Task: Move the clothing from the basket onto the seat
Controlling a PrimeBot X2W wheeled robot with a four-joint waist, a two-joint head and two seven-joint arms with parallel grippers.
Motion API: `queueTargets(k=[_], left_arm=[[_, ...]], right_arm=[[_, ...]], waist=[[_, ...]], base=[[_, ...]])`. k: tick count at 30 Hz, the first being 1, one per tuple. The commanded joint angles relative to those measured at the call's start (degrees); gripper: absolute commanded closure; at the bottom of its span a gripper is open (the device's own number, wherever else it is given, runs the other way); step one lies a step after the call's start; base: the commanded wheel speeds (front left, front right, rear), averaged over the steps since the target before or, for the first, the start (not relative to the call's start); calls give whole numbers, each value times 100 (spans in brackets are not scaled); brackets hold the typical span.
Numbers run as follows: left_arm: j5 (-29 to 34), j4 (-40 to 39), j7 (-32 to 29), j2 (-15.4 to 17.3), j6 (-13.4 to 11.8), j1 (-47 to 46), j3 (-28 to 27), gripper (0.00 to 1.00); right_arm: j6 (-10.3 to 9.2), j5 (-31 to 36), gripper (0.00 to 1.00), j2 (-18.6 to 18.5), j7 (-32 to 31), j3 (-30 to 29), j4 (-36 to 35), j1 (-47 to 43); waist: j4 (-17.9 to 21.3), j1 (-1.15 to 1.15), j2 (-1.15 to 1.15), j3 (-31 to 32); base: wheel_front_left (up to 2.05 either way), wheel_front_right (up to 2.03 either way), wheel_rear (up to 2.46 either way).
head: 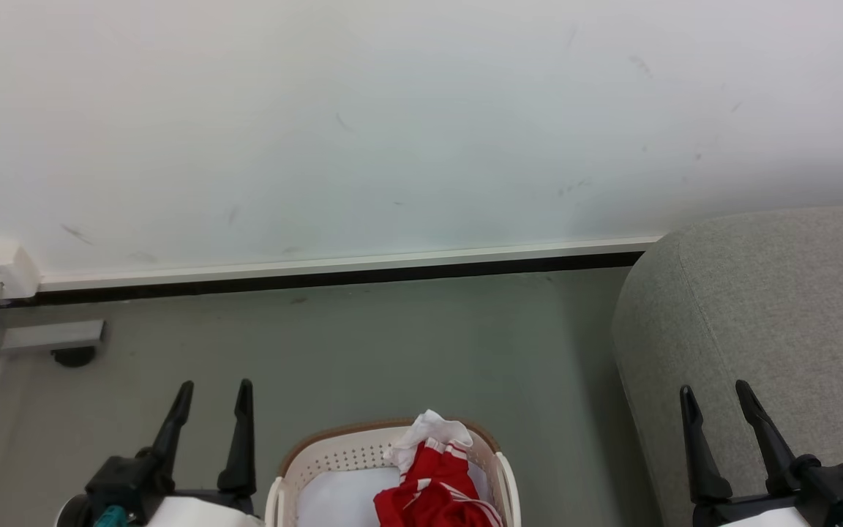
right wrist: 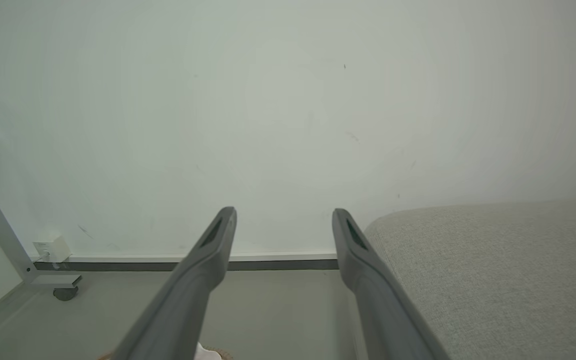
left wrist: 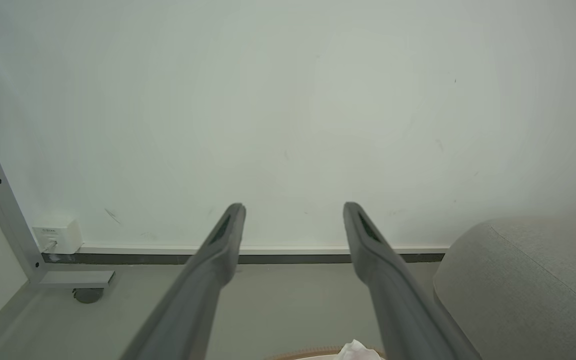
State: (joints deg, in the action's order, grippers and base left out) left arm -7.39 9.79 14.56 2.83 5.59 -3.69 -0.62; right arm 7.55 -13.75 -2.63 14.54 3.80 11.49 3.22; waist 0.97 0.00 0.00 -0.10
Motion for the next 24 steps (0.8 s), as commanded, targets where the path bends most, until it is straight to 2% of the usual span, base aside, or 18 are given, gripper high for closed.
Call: queueTargets(k=[1,24], left_arm=[[138,14,31,17,11,-31,-14,0],[-141,133,62,13,-14,-99,38,0]], right_arm=[[-11,96,0,-44,33,10,-28,-2],[-12,83,0,-42,71,7,-77,-56]], waist=[[3,0,0,-2],[1,0,0,5]], base=[[0,0,0],[0,0,0]])
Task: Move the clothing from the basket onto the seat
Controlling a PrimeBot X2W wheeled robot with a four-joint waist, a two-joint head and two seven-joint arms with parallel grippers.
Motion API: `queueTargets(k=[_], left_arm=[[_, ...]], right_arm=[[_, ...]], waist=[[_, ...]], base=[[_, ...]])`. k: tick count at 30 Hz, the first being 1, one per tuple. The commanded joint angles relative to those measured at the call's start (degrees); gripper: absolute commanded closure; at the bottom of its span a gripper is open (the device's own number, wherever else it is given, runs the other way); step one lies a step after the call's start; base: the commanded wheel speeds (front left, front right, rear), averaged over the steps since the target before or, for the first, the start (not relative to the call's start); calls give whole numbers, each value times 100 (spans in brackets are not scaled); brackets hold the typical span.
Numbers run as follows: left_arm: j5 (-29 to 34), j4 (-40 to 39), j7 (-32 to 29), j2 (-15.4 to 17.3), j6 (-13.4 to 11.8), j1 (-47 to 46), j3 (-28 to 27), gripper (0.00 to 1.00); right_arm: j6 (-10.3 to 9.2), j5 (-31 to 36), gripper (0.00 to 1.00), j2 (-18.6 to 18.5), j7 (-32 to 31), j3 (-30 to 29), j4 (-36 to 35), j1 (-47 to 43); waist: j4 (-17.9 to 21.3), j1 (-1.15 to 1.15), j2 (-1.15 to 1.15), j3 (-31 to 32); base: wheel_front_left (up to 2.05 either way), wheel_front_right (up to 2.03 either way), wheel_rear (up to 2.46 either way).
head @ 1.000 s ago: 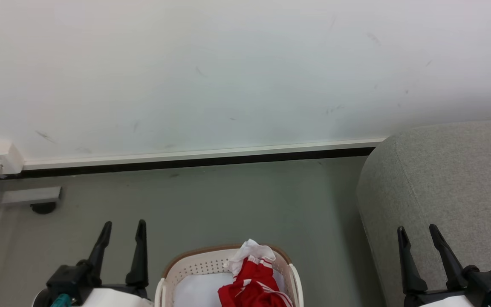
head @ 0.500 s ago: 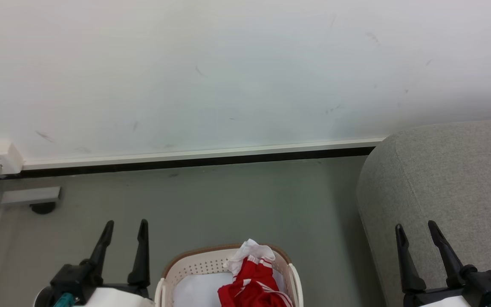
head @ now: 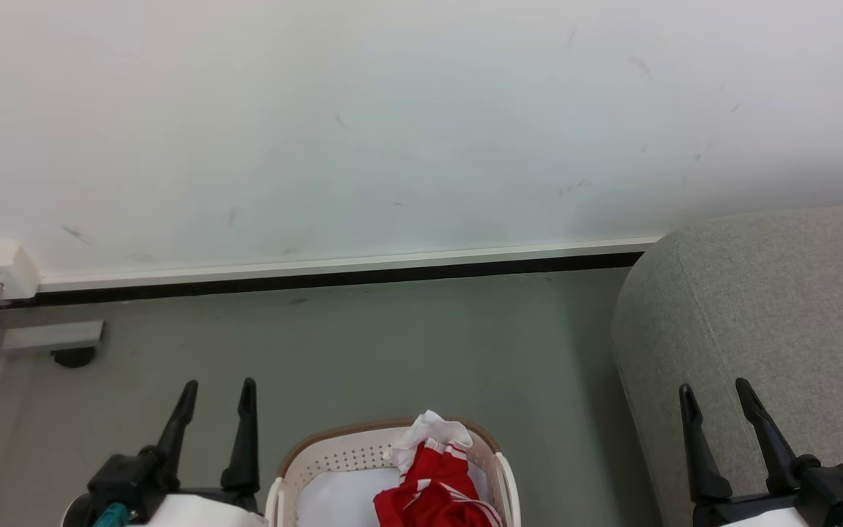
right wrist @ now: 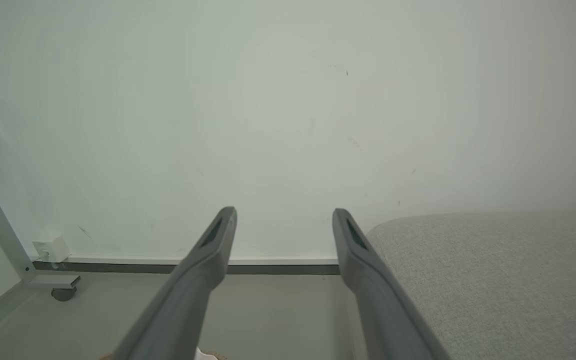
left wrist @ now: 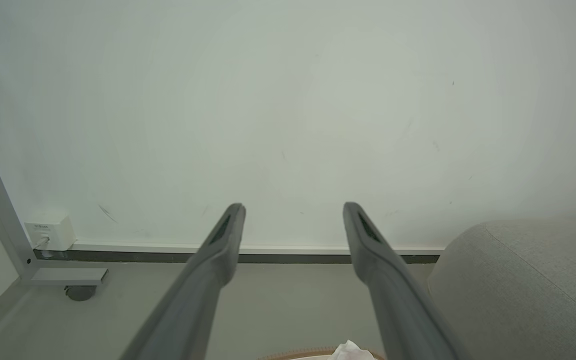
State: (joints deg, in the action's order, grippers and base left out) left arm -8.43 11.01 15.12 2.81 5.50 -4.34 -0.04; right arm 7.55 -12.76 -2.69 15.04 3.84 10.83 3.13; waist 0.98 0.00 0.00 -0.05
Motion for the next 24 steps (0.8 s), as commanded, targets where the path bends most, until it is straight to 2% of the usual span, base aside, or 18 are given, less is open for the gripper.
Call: queueTargets(k=[1,12,24], left_arm=[[-39,12,6,15,-3,-33,-19,0],[-86,122,5,15,45,-25,34,0],[-64,519,5,71,173,-369,34,0]], right_arm=[[-12,-13,0,-36,22,5,-8,-43],[-12,-141,0,-36,21,34,29,-86],[-12,-346,0,-34,21,34,-110,181]], waist=[[3,0,0,0],[130,0,0,-69],[644,0,0,-712]], base=[[0,0,0],[0,0,0],[0,0,0]])
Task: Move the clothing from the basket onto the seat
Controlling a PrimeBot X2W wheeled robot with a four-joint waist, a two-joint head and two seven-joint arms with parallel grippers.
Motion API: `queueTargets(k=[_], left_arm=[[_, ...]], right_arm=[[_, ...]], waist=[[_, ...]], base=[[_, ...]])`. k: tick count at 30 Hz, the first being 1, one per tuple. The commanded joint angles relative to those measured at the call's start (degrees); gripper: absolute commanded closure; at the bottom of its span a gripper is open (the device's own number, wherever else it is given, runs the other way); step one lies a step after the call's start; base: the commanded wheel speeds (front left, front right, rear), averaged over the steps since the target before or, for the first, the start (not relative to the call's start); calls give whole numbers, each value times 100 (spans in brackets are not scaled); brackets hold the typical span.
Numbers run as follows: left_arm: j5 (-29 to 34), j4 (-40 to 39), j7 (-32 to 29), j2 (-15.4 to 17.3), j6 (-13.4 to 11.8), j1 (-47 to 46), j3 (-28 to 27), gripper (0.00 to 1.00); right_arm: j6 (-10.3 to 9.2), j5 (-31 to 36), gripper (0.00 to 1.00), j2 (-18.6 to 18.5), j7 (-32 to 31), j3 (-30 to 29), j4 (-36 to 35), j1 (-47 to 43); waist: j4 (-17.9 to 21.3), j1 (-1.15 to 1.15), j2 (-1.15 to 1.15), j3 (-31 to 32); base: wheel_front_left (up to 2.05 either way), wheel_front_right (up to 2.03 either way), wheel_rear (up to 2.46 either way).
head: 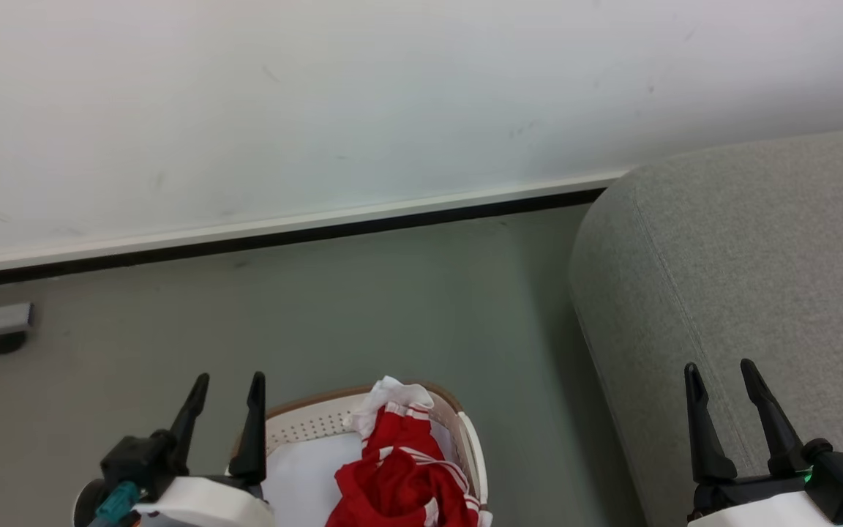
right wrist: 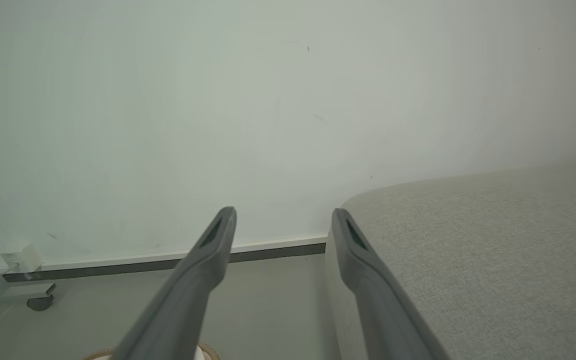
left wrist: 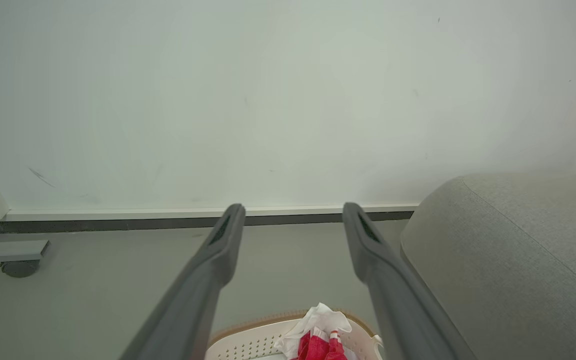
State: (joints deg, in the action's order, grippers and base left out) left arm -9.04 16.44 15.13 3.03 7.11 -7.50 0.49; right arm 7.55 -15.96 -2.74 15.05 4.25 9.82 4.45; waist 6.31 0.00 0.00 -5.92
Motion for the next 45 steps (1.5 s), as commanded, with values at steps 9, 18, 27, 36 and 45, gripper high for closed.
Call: queueTargets(k=[9,18,27,36,45], left_arm=[[-92,632,4,437,39,-699,327,0],[-696,2031,0,1112,31,-1494,1286,0],[-1551,3065,-287,1833,31,-2261,2699,0],[-2011,3548,-933,2399,31,-2826,4048,0],[-2323,4142,-1663,2632,31,-3399,4862,0]], right_arm=[[-12,-125,0,-25,20,-6,-322,413],[-12,-300,0,-23,20,-146,-671,847],[-12,-538,0,-20,20,-84,-1142,1080],[-12,-811,0,-20,20,54,-1321,1070],[-12,-1076,0,-19,20,265,-1463,1176]], waist=[[529,0,0,-1031],[973,0,0,-1901],[1488,0,0,-2519],[1832,0,0,-2935],[2136,0,0,-3488]], base=[[0,0,0],[0,0,0],[0,0,0],[0,0,0],[0,0,0]])
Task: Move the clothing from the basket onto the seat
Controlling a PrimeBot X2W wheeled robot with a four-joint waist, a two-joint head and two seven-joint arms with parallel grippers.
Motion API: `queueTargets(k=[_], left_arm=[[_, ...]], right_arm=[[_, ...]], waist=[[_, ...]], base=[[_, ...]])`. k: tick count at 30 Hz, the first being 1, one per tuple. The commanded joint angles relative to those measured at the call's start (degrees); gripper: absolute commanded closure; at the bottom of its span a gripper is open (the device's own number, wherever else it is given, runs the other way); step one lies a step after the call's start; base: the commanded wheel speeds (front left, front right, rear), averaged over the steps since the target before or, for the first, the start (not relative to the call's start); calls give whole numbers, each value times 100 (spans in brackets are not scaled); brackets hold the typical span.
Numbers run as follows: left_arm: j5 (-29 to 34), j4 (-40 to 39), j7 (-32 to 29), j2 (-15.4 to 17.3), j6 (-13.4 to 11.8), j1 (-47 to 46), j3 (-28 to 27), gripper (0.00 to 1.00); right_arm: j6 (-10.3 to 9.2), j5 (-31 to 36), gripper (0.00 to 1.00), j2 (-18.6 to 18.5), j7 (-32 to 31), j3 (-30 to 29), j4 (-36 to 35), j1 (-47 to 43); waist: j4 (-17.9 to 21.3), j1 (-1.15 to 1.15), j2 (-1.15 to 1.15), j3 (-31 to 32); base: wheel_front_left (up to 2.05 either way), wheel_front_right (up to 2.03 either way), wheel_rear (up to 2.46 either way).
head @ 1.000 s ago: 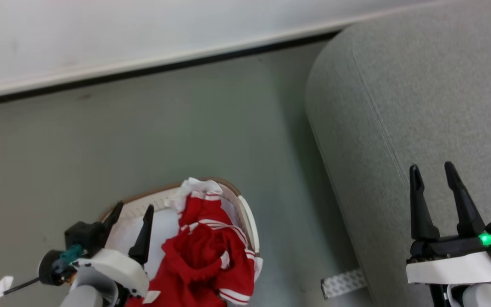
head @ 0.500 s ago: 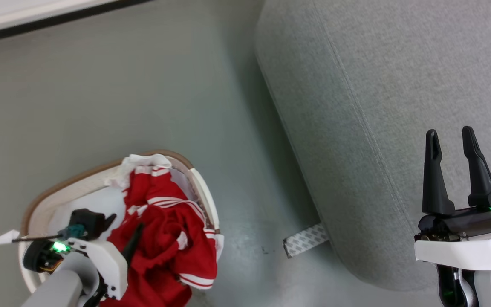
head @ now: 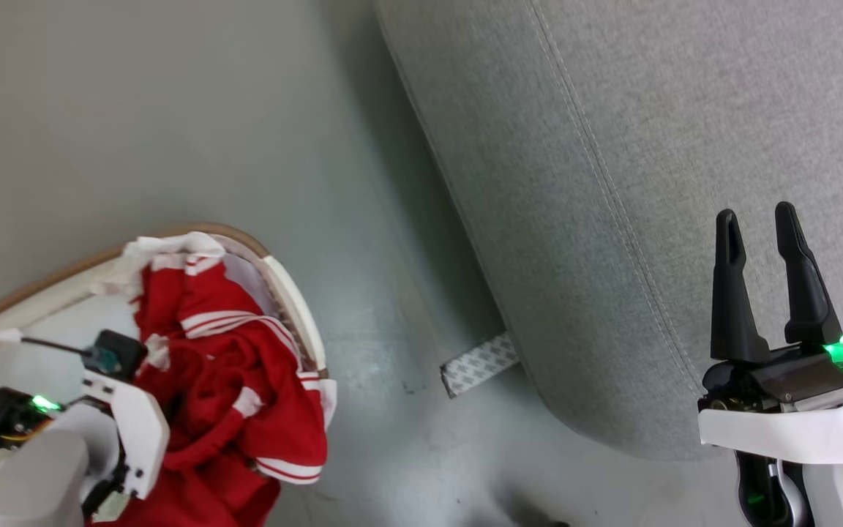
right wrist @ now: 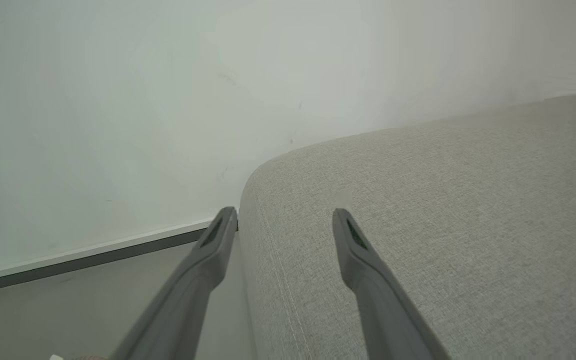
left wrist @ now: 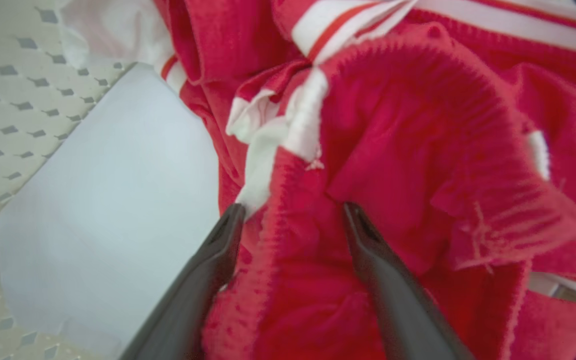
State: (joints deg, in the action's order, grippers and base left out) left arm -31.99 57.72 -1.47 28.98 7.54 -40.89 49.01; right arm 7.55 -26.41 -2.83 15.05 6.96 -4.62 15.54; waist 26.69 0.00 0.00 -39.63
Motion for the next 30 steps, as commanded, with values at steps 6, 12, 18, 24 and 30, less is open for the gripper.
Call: queueTargets(k=[6,12,18,24,30], left_arm=[[-285,246,-162,-6,-12,-281,324,75],[-518,315,0,-104,-12,-351,572,100],[-778,364,189,-208,-12,-318,796,100],[-1017,408,504,-356,-11,-283,925,100],[-1280,382,1018,-689,-11,-116,1036,100]], right_arm=[[-12,-86,0,-11,20,97,-3,98],[-12,-93,0,-11,20,81,54,103],[-12,26,0,-11,20,77,112,83],[-12,179,0,-13,20,81,205,68],[-12,487,0,-13,20,5,371,-7]], waist=[[196,0,0,-281],[190,0,0,-251],[96,0,0,-45],[-69,0,0,235],[-339,0,0,859]], base=[[0,0,0],[0,0,0],[0,0,0],[0,0,0],[0,0,0]])
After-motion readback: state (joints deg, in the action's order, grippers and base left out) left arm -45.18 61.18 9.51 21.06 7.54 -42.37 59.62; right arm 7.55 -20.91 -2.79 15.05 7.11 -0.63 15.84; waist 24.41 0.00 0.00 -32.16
